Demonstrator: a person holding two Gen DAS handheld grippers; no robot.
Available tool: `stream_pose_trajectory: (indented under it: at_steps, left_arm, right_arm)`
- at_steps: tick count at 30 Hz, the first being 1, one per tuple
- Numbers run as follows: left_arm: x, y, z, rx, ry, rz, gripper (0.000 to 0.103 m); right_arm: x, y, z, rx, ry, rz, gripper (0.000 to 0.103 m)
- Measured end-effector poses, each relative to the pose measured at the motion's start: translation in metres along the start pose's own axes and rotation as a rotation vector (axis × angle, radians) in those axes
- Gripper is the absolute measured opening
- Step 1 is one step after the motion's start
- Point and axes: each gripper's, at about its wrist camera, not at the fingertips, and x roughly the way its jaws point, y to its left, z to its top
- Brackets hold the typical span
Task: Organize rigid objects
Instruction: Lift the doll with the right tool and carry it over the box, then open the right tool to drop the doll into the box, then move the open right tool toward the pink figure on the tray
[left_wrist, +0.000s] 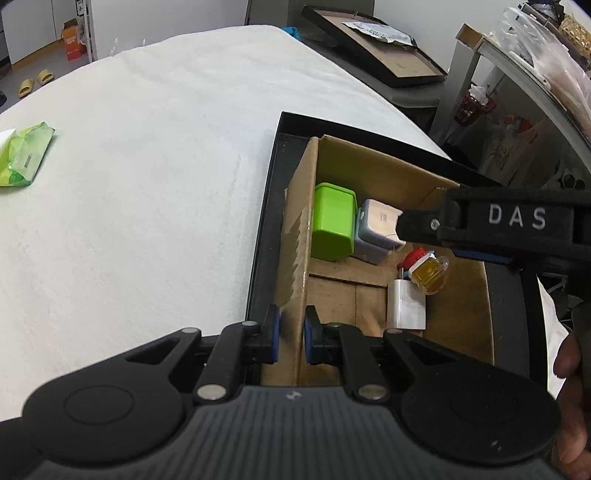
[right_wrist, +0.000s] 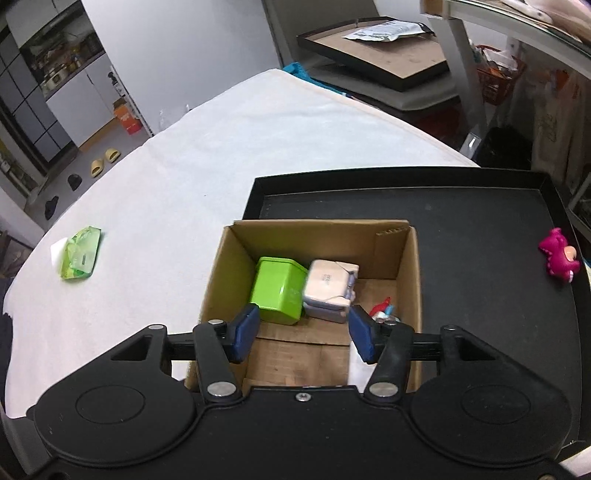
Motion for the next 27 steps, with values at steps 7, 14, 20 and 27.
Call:
stream_pose_trajectory:
  at_steps: [7, 14, 20, 27]
  left_arm:
    - [-0.003, -0.001, 0.000, -0.004, -0.006, 0.005, 0.012]
    - [-0.009, -0.009, -0.003, 0.030, -0.031, 0.033, 0.013]
    - [-0.010, -0.013, -0.003, 0.048, -0.036, 0.046, 0.015]
    - [-0.009, -0.019, -0.005, 0.070, -0.054, 0.064, 0.018]
  right_arm:
    - [-0.013, -0.017, -0.002, 0.015, -0.024, -0.011, 0.054]
    - [-0.025, -0.037, -0.004, 0.027, -0.068, -0.048, 0.067]
    - [-0.027, -0.057, -0.006, 0.038, -0.073, -0.072, 0.067]
    - [-0.025, -0.082, -0.010, 0.059, -0.100, -0.100, 0.071]
